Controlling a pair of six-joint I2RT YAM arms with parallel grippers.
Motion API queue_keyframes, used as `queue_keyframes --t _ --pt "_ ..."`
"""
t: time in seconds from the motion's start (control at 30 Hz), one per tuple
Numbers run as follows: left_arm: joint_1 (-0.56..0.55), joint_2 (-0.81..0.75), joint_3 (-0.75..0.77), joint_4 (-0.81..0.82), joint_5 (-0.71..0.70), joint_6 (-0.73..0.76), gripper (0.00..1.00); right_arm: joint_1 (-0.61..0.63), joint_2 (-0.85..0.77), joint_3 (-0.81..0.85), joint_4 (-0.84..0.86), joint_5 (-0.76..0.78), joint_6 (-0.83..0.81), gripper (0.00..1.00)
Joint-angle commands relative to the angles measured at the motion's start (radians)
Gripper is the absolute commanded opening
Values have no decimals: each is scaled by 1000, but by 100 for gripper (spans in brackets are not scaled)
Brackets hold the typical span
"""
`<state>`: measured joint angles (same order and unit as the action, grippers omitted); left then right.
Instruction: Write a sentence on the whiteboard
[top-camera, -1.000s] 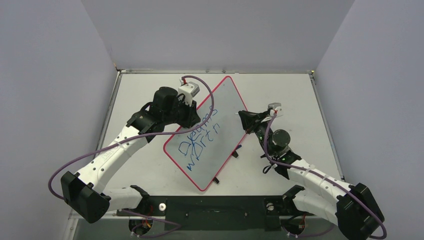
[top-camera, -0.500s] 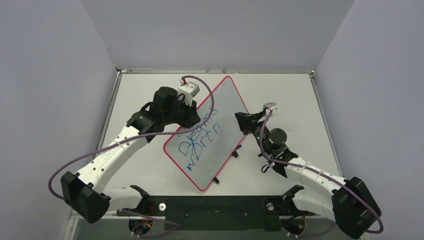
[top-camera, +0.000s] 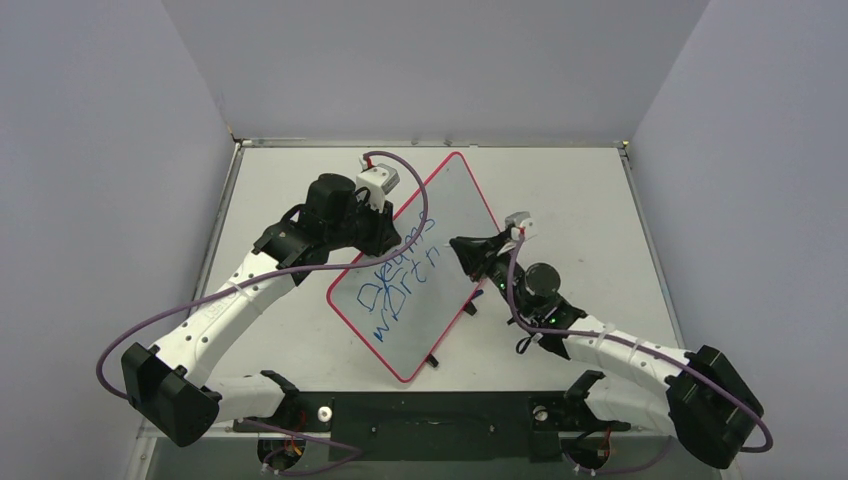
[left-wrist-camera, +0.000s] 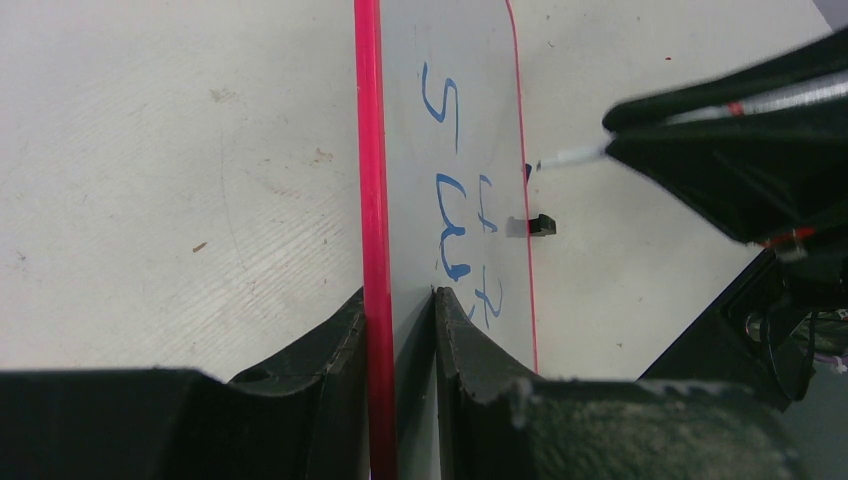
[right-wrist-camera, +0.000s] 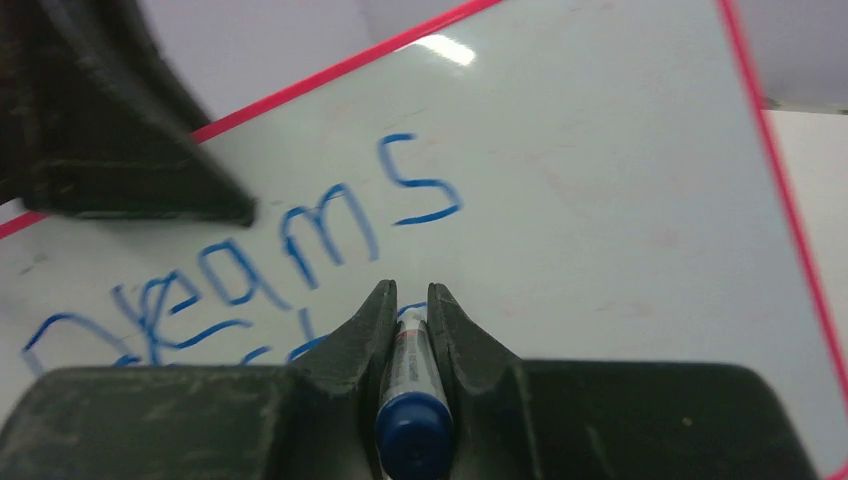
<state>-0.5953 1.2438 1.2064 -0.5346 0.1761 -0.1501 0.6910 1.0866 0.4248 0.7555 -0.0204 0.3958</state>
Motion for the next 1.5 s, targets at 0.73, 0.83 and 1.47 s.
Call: queue_keyframes --t 0.73,0.83,1.47 --pt "6 -37 8 104 -88 95 0 642 225 -149 424 131 -125 0" --pt "6 -38 7 105 -89 95 0 647 249 -138 449 135 -127 0" --pt "6 -38 7 105 -89 95 0 659 262 -118 379 171 -140 0"
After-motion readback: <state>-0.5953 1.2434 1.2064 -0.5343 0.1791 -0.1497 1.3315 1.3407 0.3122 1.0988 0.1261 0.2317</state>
